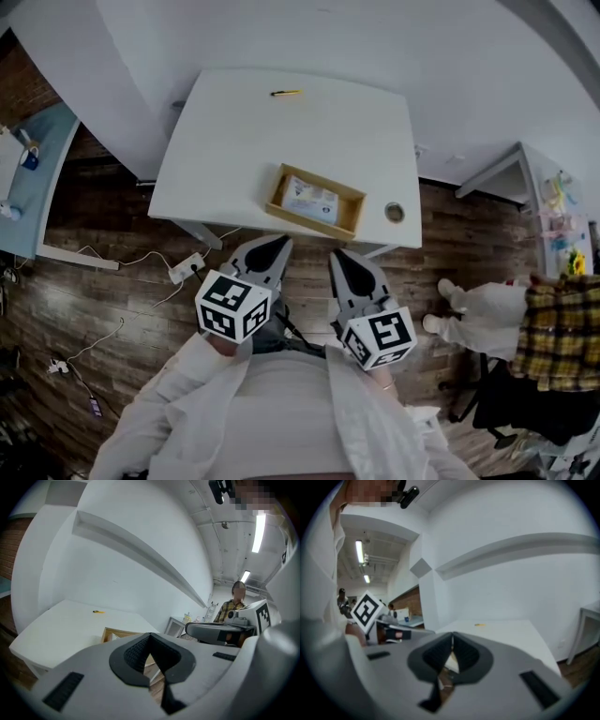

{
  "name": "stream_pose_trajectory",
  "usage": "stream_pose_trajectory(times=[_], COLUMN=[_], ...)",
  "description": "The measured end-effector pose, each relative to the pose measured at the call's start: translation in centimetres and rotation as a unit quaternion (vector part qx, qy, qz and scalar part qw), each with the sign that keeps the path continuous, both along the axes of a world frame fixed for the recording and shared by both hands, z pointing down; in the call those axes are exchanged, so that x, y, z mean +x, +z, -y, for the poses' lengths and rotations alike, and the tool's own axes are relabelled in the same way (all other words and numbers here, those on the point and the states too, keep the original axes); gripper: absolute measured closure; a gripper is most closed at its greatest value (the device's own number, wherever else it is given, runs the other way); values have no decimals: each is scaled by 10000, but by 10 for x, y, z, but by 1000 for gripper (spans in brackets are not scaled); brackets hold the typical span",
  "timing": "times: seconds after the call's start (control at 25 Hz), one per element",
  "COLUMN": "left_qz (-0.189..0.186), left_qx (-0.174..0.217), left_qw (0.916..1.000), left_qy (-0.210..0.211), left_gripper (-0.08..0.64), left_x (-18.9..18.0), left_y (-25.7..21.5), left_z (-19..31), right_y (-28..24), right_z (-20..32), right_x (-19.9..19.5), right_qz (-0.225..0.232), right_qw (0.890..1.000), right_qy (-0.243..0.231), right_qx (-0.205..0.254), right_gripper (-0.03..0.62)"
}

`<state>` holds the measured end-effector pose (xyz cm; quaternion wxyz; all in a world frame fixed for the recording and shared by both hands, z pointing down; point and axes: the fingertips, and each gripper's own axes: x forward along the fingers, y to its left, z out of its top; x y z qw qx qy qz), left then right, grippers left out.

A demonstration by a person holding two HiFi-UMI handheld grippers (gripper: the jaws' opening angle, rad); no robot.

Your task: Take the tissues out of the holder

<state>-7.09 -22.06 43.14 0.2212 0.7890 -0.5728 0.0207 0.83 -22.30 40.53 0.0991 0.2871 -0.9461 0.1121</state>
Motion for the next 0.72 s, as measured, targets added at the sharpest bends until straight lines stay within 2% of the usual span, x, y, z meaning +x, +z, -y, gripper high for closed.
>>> stream_pose_trajectory(times=[0.2,0.48,0.72], left_qz=[13,221,304], left_qx=[-54,-204,-594], left_qw=[10000,9991,9948], left_qy=[-62,313,764], left_gripper=[545,543,545], left_x=[-21,-40,-35], left_y=[5,11,35], left_z=[28,66,77], right_y=[6,8,20], right_z=[26,61,74], right_x=[-15,-40,-53], right_qz=[-36,-19,19], right_qw=[9998,9996,9988], right_qy=[65,213,360], right_qx=[-164,-173,-323], right_gripper=[581,581,581])
